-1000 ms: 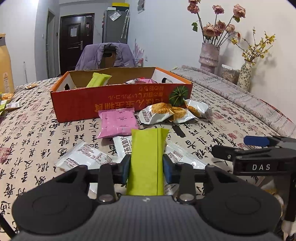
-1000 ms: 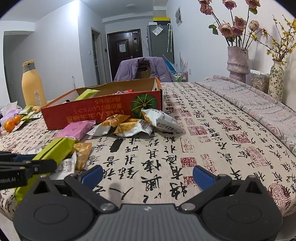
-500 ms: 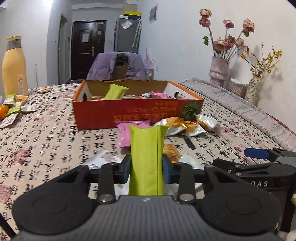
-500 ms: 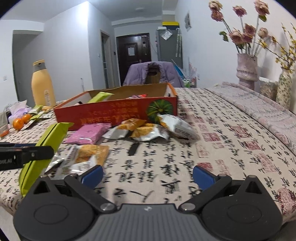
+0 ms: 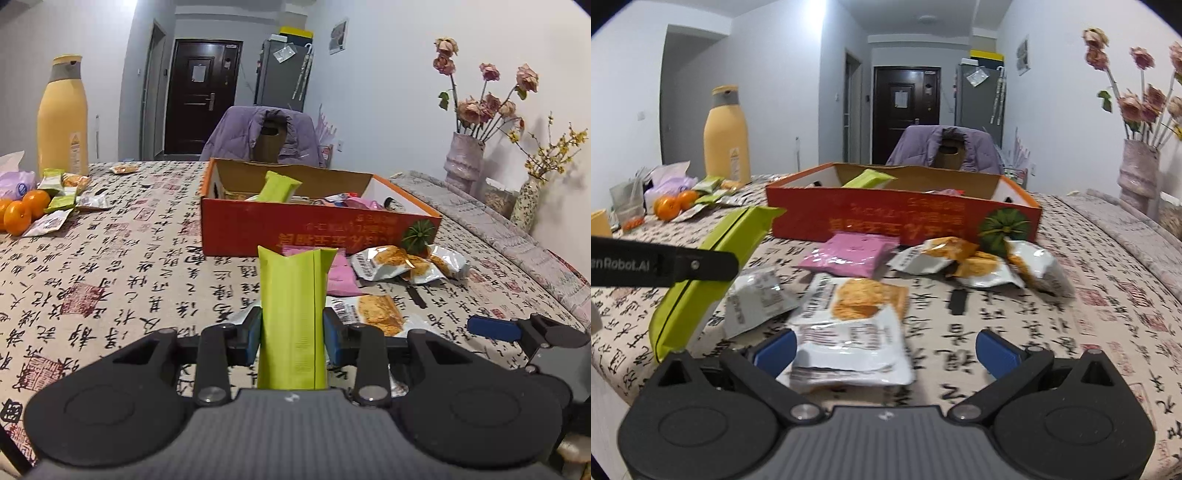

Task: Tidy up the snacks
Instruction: 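Grasp a white cracker sachet with the right gripper while the left holds the green pack, then carry the green pack and white sachet over the box, then lower both items into the box and open both grippers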

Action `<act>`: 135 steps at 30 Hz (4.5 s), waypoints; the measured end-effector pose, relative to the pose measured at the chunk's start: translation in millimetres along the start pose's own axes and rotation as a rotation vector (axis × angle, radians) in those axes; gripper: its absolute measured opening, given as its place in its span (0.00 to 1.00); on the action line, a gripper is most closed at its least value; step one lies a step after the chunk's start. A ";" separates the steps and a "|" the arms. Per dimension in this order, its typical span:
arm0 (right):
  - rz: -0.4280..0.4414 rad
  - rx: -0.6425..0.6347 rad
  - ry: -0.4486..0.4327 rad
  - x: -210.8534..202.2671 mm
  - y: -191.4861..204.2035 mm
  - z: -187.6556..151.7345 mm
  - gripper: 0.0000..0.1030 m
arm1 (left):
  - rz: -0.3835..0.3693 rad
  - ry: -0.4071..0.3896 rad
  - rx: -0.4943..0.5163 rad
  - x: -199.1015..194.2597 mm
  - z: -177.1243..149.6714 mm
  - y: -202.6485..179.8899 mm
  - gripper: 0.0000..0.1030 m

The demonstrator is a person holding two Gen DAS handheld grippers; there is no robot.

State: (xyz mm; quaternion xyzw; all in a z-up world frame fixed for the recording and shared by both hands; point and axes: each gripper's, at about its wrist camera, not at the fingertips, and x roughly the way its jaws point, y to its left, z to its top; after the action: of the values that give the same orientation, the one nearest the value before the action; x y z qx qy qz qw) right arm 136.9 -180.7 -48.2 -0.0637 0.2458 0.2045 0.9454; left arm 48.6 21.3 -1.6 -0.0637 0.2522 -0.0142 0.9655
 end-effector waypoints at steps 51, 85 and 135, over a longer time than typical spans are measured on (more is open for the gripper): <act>0.066 0.060 -0.208 -25.9 -24.2 41.1 0.11 | -0.035 -0.072 -0.007 3.9 35.2 -3.8 0.34; 0.023 0.145 -0.186 91.7 -112.9 169.0 0.11 | 0.069 -0.029 -0.017 121.7 177.7 -10.4 0.34; -0.039 0.017 -0.044 44.5 -96.9 71.9 1.00 | 0.170 -0.056 -0.098 72.0 59.5 44.3 1.00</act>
State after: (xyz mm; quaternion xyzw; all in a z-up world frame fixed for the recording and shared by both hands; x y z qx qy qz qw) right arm 244.4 -237.1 -5.5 -0.0558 0.2252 0.1852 0.9549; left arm 140.3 67.8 9.1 -0.0898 0.2302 0.0818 0.9655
